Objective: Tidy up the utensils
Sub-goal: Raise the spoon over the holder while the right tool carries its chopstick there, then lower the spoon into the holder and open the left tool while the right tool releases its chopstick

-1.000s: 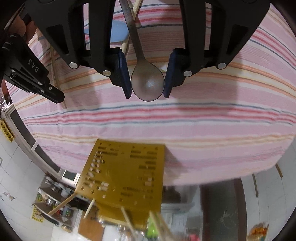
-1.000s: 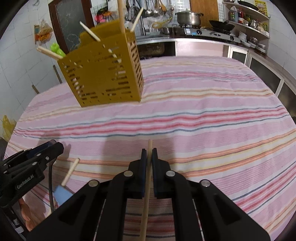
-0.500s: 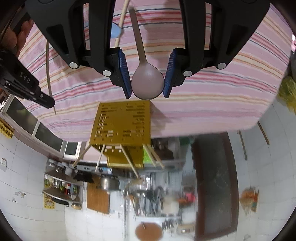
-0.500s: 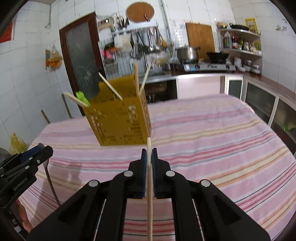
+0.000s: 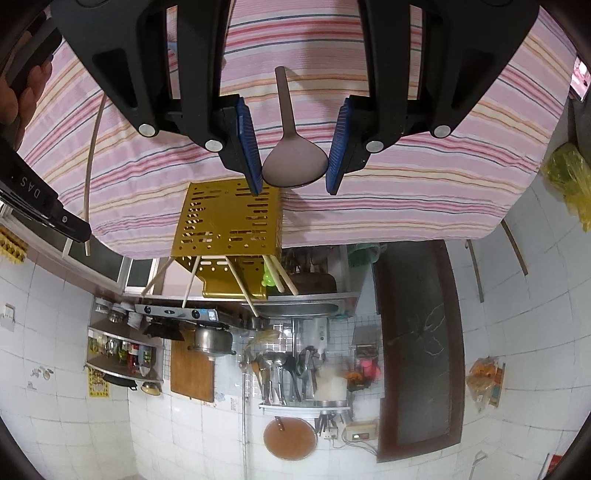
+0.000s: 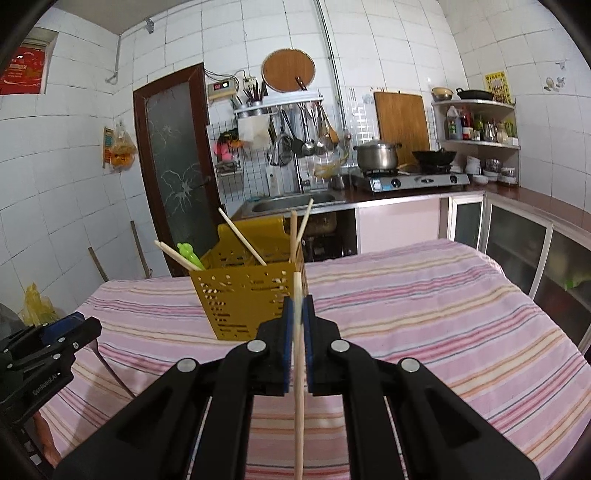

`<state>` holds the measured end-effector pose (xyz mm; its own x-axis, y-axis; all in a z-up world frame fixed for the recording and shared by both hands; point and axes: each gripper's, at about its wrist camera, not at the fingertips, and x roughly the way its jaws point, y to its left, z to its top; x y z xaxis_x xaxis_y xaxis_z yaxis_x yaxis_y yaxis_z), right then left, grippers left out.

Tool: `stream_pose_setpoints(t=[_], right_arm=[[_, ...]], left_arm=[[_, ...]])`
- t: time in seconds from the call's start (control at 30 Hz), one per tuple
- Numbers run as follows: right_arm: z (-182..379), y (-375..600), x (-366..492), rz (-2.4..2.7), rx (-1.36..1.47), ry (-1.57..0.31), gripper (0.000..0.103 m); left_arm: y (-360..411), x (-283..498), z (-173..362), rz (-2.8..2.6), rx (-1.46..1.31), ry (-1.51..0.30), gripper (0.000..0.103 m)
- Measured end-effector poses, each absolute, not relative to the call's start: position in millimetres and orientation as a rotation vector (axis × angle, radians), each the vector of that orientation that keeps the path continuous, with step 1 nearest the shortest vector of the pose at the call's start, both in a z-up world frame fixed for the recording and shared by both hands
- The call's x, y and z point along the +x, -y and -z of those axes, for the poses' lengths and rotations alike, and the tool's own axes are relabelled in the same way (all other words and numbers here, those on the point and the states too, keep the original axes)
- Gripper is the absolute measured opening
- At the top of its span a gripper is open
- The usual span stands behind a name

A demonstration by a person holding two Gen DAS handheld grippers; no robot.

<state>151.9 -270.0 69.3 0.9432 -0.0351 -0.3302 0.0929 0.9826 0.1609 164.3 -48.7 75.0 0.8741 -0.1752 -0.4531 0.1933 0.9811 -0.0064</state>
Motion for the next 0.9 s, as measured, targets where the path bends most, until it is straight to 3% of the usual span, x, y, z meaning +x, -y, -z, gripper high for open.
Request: stream_pose_setpoints(t=[0.33,0.9], right_arm=[[-84.3,266.1,139.9,0.064,0.163,-0.216,0.006],[-120.0,252.6,152.4,0.051,0.102,-0.192,0.006]], left_arm=[[40.4,166.7,-83.4,0.235,-0.012,-0.46,0.034],[58.0,190.9,-131.8,0.28,0.0,-0.369,0.034]])
